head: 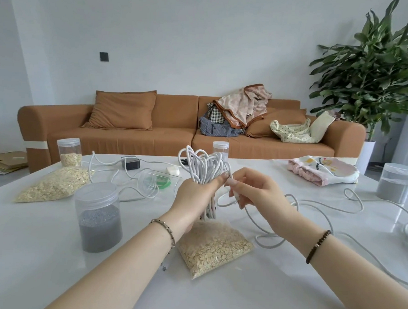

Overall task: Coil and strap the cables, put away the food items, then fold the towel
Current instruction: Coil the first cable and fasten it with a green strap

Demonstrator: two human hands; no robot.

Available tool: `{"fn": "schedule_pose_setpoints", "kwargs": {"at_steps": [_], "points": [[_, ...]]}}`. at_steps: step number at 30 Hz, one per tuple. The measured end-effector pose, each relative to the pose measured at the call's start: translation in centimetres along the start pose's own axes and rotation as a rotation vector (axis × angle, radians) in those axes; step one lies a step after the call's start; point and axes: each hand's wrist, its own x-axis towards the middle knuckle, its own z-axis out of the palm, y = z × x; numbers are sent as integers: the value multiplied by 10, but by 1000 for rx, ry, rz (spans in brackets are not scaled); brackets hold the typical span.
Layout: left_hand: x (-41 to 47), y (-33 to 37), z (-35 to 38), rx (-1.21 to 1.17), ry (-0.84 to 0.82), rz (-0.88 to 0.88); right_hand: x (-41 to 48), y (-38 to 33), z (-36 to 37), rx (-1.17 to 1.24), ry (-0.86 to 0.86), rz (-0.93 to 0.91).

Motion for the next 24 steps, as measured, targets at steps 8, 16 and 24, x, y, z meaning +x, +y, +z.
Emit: {"fn": "schedule_pose_setpoints", "kwargs": {"at_steps": [8, 16, 24], "points": [[-3, -3, 7, -162, -144, -149, -2, 0, 4, -175, 313, -130], [-7, -3, 9, -306, -263, -207, -6, 4, 12, -546, 264, -362], [-10, 6, 6, -457, -308, -137, -8, 5, 12, -670, 96, -583]]}}
